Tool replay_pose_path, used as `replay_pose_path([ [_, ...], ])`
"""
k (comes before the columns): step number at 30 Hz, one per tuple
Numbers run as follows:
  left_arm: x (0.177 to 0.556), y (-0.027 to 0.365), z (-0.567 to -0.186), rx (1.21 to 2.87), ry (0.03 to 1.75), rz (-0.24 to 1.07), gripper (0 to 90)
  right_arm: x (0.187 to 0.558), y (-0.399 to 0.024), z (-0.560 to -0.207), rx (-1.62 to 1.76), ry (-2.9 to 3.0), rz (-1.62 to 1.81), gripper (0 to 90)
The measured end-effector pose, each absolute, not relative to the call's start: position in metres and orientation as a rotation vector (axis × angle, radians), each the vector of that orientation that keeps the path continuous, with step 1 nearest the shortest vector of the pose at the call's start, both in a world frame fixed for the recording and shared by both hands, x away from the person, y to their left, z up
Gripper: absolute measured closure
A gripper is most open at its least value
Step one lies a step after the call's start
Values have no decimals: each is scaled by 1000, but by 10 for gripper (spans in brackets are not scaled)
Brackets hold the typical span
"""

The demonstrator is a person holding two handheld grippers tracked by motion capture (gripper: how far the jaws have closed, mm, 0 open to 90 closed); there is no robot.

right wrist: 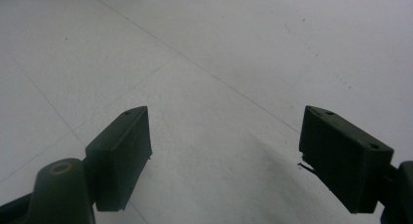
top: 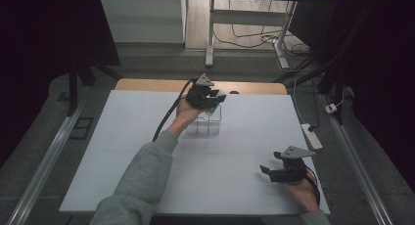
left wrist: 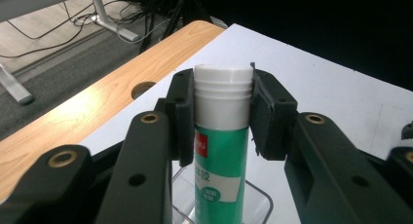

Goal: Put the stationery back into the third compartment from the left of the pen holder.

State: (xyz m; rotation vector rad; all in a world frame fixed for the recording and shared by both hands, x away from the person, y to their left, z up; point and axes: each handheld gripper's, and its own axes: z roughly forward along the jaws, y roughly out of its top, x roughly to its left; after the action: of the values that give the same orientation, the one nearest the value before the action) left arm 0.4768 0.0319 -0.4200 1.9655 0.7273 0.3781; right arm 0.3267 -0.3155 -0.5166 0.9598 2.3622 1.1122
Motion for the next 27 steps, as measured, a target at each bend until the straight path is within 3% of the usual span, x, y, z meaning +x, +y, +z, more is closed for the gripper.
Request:
replay_pose_path([
  [18,479,18,-425,1990,697,390,632,326,-316,-517,958,2368,1109,192],
  [22,479,22,-424,1990,704,387,483,327,-316,-517,956,2370,1114,191],
  [27,476,28,-421,1996,703,391,441,327,-316,-517,955,2373,1113,192],
])
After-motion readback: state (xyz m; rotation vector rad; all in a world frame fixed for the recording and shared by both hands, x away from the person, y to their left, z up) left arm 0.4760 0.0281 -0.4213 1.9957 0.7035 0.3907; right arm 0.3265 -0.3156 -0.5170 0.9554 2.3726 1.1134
